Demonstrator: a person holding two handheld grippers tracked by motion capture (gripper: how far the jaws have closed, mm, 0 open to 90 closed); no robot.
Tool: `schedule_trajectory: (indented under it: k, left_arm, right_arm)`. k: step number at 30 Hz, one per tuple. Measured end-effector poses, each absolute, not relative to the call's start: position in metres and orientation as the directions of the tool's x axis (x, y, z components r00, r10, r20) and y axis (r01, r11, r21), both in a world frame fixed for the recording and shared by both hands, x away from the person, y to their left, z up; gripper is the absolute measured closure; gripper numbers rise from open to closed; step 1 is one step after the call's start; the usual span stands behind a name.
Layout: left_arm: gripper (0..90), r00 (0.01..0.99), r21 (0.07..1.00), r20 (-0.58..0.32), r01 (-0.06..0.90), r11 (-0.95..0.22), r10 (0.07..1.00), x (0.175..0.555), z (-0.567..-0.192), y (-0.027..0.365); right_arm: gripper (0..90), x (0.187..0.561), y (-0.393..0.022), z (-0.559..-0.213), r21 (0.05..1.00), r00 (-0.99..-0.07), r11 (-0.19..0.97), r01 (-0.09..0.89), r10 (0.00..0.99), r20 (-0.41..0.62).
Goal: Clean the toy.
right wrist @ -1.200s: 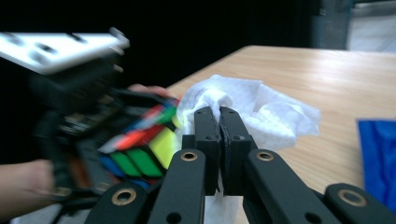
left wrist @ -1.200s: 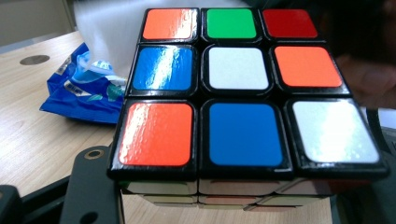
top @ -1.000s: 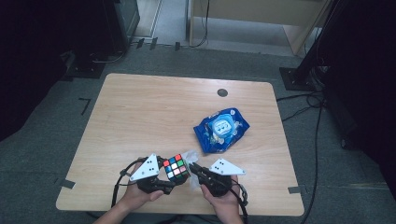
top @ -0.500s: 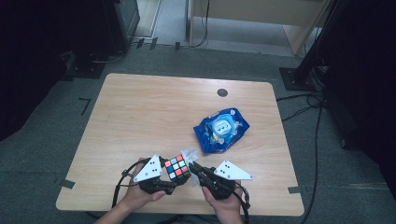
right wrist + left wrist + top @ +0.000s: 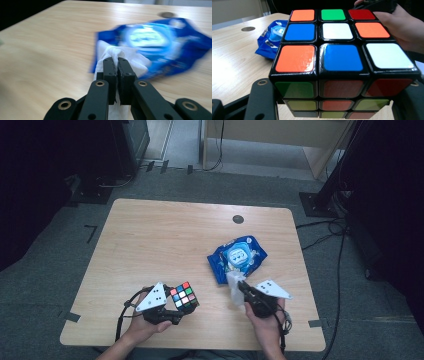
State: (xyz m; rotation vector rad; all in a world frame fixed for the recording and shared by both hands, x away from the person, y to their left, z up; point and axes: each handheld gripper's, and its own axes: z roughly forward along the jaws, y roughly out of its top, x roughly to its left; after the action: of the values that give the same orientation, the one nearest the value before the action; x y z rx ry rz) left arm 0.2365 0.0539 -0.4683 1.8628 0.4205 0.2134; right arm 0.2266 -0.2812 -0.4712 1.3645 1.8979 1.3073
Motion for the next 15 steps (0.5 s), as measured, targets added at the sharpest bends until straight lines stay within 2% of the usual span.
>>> schedule_trajectory:
  k: [3, 5, 7, 8, 9, 12, 15]
  left_arm:
    - [33.8, 0.919, 0.941, -0.065, 0.187, -0.283, 0.39, 0.238, -0.469, 0.055]
    - [33.8, 0.918, 0.937, -0.067, 0.192, -0.291, 0.39, 0.241, -0.471, 0.055]
    - [33.8, 0.916, 0.935, -0.066, 0.195, -0.296, 0.395, 0.243, -0.473, 0.056]
    - [33.8, 0.915, 0.934, -0.065, 0.196, -0.299, 0.398, 0.244, -0.474, 0.056]
    - [33.8, 0.91, 0.932, -0.06, 0.199, -0.305, 0.41, 0.245, -0.476, 0.056]
    - [33.8, 0.908, 0.929, -0.054, 0.198, -0.312, 0.416, 0.246, -0.478, 0.055]
    - [33.8, 0.901, 0.923, -0.024, 0.187, -0.338, 0.434, 0.244, -0.48, 0.049]
  right_arm:
    - [82.0, 0.232, -0.302, -0.476, 0.869, -0.366, 0.025, 0.494, 0.913, 0.182]
    - [68.6, 0.235, -0.307, -0.48, 0.861, -0.371, 0.035, 0.507, 0.911, 0.182]
    - [56.3, 0.234, -0.303, -0.478, 0.88, -0.408, 0.043, 0.473, 0.896, 0.175]
    - [56.3, 0.234, -0.303, -0.478, 0.88, -0.408, 0.043, 0.473, 0.896, 0.175]
    - [50.2, 0.232, -0.297, -0.475, 0.887, -0.432, 0.044, 0.46, 0.884, 0.18]
    - [46.9, 0.228, -0.285, -0.47, 0.885, -0.468, 0.019, 0.465, 0.854, 0.227]
    - [41.8, 0.219, -0.263, -0.458, 0.889, -0.544, -0.019, 0.457, 0.785, 0.296]
